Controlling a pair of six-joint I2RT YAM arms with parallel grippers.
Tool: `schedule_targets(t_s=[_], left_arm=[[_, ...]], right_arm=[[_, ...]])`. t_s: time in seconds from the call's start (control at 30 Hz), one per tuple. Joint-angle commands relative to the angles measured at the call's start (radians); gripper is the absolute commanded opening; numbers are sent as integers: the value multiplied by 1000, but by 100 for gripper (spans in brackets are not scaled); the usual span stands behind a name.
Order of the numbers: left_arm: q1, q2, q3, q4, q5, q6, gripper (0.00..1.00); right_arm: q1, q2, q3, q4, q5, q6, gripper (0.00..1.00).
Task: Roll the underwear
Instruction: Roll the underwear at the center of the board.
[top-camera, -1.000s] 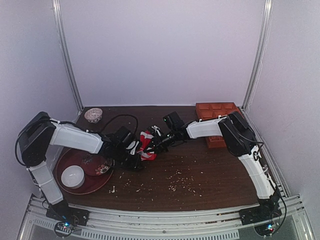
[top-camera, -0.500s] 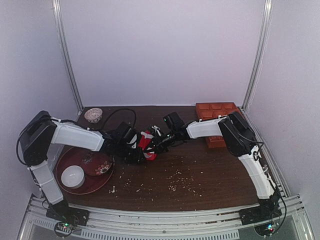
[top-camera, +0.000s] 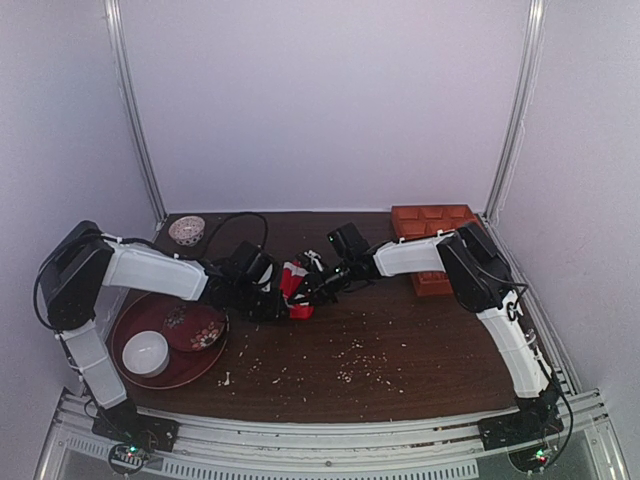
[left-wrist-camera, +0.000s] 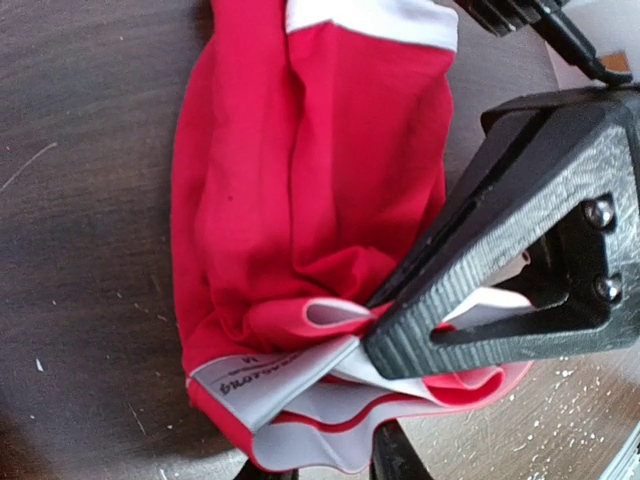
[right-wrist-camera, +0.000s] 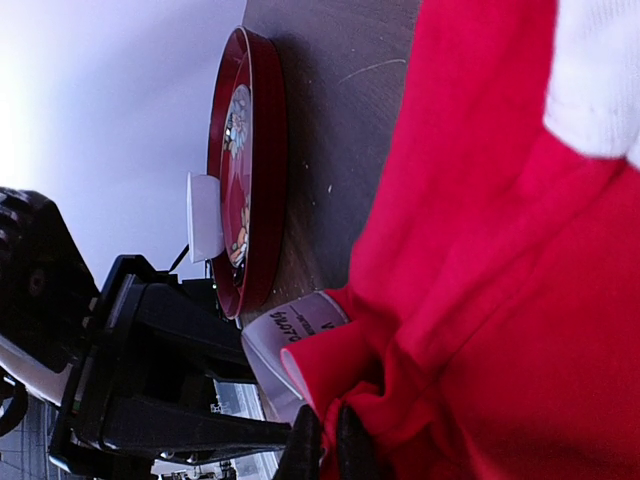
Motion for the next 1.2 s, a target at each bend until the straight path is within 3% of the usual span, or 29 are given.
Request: schedule_targets(t_s=[0.0, 0.57, 0.8, 1.17], left_arm=[[17, 4, 27, 66, -44, -11, 24], [32, 39, 48, 108, -70, -13, 24], [33, 52, 60, 111, -70, -12, 24], [35, 92, 87, 92, -68, -15, 24]], right_arm=[[-4, 25, 4, -20, -6, -14, 0], [-5, 26, -4, -39, -3, -24, 0], [-5, 14, -17, -30, 18, -10, 8], [-5, 9, -38, -37, 56, 19, 12]])
